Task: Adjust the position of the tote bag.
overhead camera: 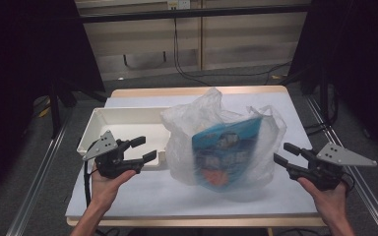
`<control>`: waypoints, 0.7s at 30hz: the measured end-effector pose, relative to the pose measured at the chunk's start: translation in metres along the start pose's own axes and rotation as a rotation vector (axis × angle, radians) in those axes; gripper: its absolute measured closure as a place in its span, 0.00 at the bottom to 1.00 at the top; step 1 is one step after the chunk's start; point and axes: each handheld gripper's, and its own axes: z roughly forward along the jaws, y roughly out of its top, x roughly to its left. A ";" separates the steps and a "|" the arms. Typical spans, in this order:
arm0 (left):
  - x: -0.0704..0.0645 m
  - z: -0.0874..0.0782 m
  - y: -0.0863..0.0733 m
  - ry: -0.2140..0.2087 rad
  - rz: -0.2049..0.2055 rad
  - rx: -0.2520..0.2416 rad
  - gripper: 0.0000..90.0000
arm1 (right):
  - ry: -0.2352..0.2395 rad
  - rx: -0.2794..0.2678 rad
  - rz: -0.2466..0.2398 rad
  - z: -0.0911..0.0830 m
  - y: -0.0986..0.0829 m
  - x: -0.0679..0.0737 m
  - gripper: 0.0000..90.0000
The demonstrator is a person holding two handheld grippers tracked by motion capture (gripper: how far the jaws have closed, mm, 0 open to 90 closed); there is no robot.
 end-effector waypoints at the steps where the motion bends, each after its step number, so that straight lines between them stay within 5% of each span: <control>1: 0.000 0.003 0.005 0.000 0.010 -0.002 0.39 | -0.009 -0.006 -0.005 0.001 0.006 -0.004 0.52; 8: 0.003 0.006 0.024 -0.005 0.020 -0.029 0.40 | 0.014 -0.016 -0.004 0.013 0.027 -0.013 0.49; 16: 0.001 0.008 0.021 0.001 0.015 -0.020 0.38 | 0.089 0.009 0.006 0.033 0.036 -0.021 0.30; 21: 0.003 0.004 0.019 0.007 0.014 -0.015 0.38 | 0.125 0.022 0.002 0.044 0.033 -0.024 0.27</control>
